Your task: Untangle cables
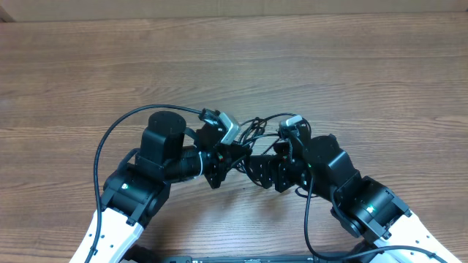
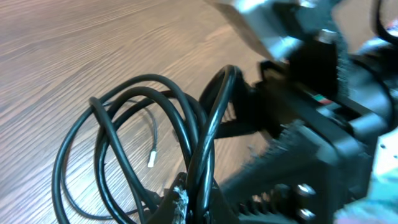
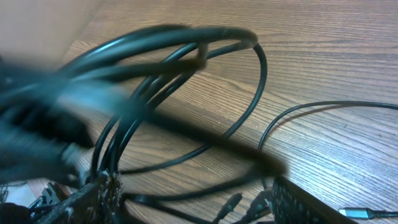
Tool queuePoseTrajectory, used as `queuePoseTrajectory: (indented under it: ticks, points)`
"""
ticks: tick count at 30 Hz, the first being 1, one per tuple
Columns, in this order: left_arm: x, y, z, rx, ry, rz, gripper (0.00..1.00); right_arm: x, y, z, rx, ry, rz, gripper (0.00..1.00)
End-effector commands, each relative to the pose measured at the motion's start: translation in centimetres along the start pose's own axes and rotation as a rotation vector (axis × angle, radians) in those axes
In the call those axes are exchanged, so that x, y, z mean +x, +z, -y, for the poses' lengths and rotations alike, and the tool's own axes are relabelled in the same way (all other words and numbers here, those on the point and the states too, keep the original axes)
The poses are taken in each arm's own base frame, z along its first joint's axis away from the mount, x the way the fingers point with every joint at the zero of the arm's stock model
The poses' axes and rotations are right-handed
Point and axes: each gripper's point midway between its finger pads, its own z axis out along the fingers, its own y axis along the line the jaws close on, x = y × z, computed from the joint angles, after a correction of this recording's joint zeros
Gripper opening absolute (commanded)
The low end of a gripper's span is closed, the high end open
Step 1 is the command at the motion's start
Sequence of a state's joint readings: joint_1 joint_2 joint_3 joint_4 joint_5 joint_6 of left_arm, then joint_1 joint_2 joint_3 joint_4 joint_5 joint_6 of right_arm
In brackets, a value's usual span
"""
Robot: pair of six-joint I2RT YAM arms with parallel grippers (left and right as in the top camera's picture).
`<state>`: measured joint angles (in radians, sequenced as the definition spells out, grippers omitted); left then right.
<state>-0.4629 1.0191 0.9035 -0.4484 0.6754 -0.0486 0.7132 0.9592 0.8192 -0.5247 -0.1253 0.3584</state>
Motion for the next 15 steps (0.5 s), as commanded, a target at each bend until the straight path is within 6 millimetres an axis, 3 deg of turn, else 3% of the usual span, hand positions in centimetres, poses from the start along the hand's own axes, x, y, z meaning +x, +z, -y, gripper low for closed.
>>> queuePoseTrajectory:
  ticks: [1, 7, 15]
  points:
    - [-0.9, -0.6, -2.2, -0.147, -0.065, 0.039, 0.04, -0.5, -0.4, -0.9, -0.039, -0.030, 0.012, 0.77]
    - [-1.0, -0.6, -2.2, -0.146, -0.088, 0.042, 0.04, -0.6, -0.4, -0.9, -0.040, -0.030, 0.012, 0.80]
    - [-1.7, -0.4, 0.8, 0.024, -0.064, 0.058, 0.04, -1.5, -0.5, -2.7, -0.132, -0.079, 0.047, 0.80]
